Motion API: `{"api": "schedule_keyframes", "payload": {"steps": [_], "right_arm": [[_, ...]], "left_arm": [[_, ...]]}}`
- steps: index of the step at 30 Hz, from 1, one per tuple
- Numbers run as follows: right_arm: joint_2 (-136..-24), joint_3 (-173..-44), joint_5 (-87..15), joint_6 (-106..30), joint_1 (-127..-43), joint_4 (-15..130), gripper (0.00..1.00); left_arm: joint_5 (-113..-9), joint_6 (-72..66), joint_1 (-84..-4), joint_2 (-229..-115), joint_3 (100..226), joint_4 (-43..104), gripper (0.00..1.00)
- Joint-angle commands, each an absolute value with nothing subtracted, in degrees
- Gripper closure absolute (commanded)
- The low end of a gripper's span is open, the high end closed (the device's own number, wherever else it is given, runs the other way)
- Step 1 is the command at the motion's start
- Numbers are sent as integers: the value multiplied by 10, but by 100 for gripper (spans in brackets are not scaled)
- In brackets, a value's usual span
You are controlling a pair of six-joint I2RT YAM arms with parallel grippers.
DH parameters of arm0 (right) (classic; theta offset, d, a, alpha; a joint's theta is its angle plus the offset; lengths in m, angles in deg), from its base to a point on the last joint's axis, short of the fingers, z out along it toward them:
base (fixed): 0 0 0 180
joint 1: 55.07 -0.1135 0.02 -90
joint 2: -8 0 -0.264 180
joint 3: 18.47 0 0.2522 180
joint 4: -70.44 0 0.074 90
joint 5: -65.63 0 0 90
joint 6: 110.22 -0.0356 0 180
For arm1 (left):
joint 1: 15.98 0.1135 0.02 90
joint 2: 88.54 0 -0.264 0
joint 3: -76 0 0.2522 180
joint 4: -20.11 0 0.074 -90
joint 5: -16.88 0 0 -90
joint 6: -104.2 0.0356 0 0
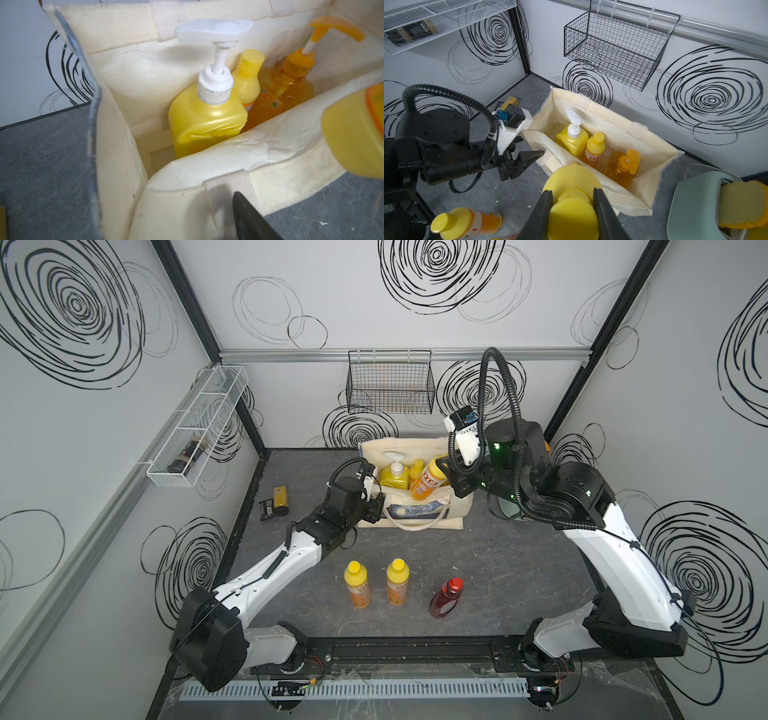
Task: Pack dish soap into the shopping bag
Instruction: Place the bottle of dish soap in the shopping bag.
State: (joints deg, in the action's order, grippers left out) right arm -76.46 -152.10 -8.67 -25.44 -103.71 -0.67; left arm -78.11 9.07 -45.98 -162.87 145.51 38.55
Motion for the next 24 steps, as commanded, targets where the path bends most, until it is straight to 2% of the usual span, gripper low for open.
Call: {"api": "schedule_keyframes", "payload": {"steps": [1,15,24], "right_arm": [[-775,-1560,-68,-232,-1005,93,100],[-825,-1548,-101,-213,-903,121,100],[-857,-1536,-101,-204,-885,151,100]], "left_arm": [[-769,101,-470,-1636,1467,395,34],[-774,100,-472,-1629,1466,395,34],[-781,101,-475,-1625,1467,398,34]]}}
